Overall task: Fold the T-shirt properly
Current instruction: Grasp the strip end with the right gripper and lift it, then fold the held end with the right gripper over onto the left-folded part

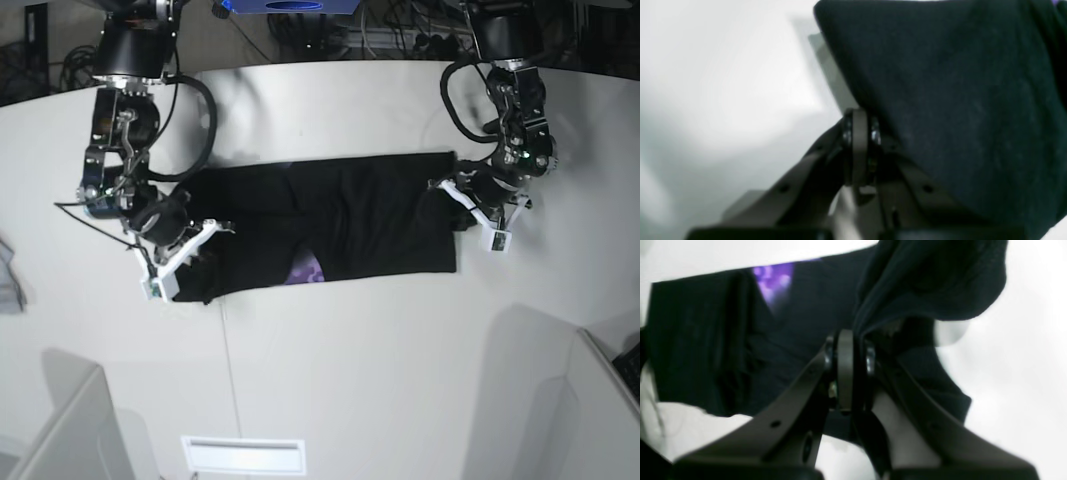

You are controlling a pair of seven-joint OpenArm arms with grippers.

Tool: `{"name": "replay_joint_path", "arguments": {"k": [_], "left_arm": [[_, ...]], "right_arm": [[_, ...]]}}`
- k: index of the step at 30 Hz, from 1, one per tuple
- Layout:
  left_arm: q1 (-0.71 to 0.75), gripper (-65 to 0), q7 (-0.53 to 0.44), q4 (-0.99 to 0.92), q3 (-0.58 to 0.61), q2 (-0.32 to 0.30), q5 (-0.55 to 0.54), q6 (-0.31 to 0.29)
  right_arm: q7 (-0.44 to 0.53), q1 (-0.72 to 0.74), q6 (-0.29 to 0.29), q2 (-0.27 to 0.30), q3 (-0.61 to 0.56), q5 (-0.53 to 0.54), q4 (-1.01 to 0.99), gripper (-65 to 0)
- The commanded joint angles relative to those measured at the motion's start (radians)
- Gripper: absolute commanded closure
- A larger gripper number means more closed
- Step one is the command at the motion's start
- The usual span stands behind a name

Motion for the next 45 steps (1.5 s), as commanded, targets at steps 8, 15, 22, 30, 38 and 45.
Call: {"name": "replay_joint_path", "arguments": {"k": [8, 15, 22, 30, 38, 45], "left_arm": [[0.017, 0.0, 0.054, -0.002, -0.001, -0.070, 0.035, 0.011], [0.030, 0.0, 0.054, -0.004, 0.000, -0.099, 0.035, 0.011], [0.032, 0.0, 0.054, -0.010, 0.010, -0.092, 0.036, 0.011], [0.030, 0.0, 0.057, -0.012, 0.011, -0.090, 0.036, 0.011], [0.034, 0.0, 0.057, -0.008, 0.013, -0.090, 0.036, 0.011], [0.046, 0.0, 0.057, -0.002, 0.013, -0.090, 0.036, 0.011]], "right_arm": [[0.018, 0.004, 0.000, -0.048, -0.116, 0.016, 0.095, 0.0], [0.018, -0.010, -0.077, -0.077, -0.218, 0.017, 0.173, 0.0], [0.029, -0.010, -0.143, -0.088, -0.347, 0.021, 0.181, 0.0], [0.029, -0.002, -0.148, -0.160, -0.422, 0.016, 0.181, 0.0], [0.082, 0.006, -0.183, -0.171, -0.492, 0.016, 0.175, 0.0], [0.138, 0.032, -0.269, -0.172, -0.588, 0.016, 0.136, 0.0]]}}
